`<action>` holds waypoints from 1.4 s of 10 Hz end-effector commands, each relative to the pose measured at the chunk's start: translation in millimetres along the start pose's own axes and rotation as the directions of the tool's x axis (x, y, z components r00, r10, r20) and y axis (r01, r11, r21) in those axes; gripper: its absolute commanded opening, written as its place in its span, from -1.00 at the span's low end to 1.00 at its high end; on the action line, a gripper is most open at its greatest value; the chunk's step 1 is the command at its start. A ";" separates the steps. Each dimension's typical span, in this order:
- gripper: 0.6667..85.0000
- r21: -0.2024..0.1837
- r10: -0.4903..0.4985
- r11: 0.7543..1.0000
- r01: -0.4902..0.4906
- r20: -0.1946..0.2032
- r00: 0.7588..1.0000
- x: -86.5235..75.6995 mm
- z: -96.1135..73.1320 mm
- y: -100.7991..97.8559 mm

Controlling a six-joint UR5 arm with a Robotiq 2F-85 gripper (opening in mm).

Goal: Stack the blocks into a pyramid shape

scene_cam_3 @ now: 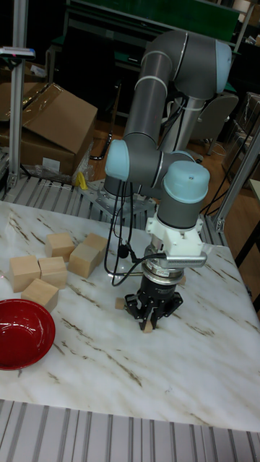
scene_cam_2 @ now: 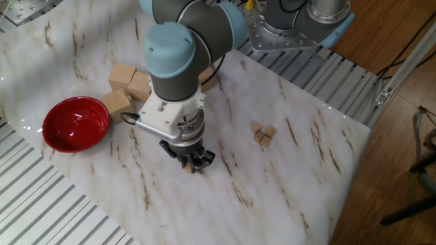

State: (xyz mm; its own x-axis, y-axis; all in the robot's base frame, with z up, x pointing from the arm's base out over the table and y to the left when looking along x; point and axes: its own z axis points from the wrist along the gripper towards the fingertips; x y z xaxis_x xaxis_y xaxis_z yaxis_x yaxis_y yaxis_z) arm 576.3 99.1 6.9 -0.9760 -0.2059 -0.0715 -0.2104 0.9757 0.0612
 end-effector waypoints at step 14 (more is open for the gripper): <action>-0.99 -0.115 -0.237 0.963 0.244 0.067 0.969 2.1 -75.5 38.6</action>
State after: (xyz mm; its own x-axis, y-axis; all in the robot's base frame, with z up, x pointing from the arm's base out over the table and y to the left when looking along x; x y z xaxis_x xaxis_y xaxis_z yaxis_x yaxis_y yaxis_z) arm 566.8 125.1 69.7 -0.9185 -0.3747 -0.1264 -0.3901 0.9109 0.1347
